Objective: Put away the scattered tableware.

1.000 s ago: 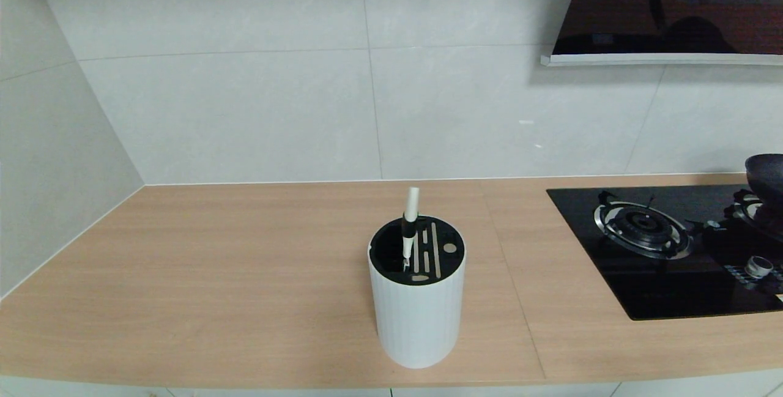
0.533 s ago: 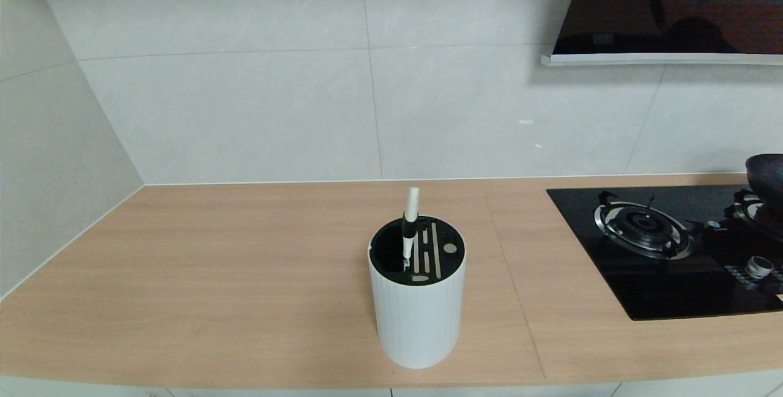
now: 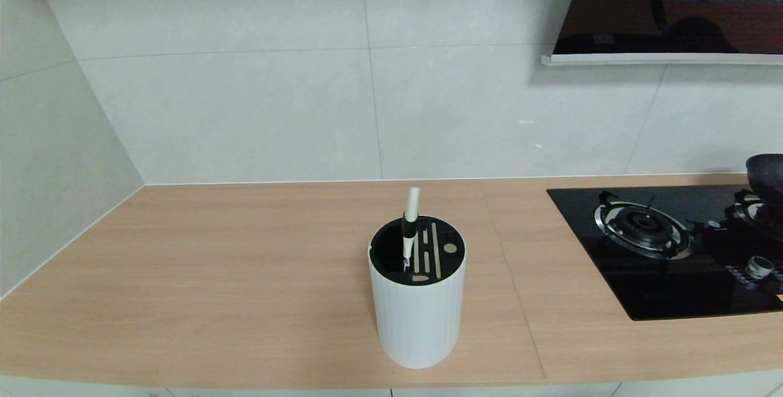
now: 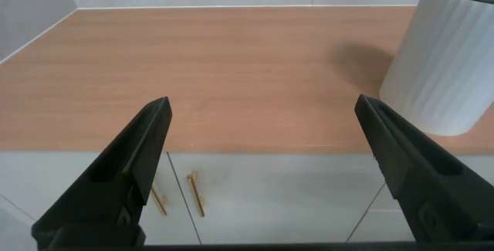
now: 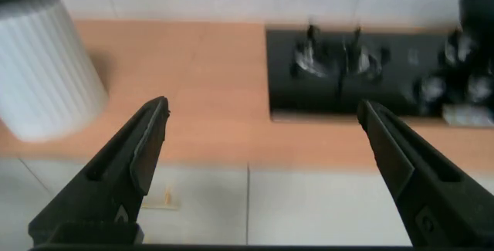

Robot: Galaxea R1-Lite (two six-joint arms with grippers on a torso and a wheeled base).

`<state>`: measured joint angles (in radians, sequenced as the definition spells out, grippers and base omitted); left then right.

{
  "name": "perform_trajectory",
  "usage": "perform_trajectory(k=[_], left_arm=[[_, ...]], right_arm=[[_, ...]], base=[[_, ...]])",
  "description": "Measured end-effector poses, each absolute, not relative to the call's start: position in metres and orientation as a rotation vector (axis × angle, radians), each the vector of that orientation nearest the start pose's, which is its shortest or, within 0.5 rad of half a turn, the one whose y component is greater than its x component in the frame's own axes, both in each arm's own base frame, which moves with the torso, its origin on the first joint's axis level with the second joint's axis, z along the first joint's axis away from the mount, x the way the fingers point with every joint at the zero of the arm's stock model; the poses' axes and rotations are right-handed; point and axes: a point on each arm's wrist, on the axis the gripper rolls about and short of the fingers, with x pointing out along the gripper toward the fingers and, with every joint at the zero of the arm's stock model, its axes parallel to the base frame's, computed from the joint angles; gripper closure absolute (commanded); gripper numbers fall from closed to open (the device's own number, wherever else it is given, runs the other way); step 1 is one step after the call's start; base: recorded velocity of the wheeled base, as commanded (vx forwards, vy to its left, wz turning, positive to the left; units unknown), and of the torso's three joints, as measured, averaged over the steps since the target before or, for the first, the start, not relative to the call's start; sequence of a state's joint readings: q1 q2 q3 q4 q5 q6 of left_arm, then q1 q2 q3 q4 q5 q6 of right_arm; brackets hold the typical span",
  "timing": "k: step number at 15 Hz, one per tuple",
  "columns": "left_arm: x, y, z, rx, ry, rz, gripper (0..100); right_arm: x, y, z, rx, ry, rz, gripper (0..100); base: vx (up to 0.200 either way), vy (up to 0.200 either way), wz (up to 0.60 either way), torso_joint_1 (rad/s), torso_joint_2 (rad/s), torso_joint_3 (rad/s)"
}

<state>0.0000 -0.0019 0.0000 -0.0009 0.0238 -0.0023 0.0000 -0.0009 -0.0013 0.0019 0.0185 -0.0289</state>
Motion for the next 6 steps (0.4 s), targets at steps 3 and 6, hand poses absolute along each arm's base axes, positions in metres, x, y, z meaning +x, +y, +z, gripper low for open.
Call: perform_trajectory(k=[3, 6], left_arm=[[-0.023, 0.0005, 0.0756, -0.002, -0.003, 0.024, 0], [-0.023, 0.0005, 0.0756, -0.003, -0.003, 0.024, 0]], right_arm=[[-0.023, 0.0003, 0.0763, -0.032, -0.006, 0.013, 0], [-0.0229, 0.0004, 0.0762, -0.015, -0.005, 0.018, 0]], base=[[0.0, 0.0, 0.0, 0.0, 0.0, 0.0], [0.0, 0.0, 0.0, 0.0, 0.0, 0.0]])
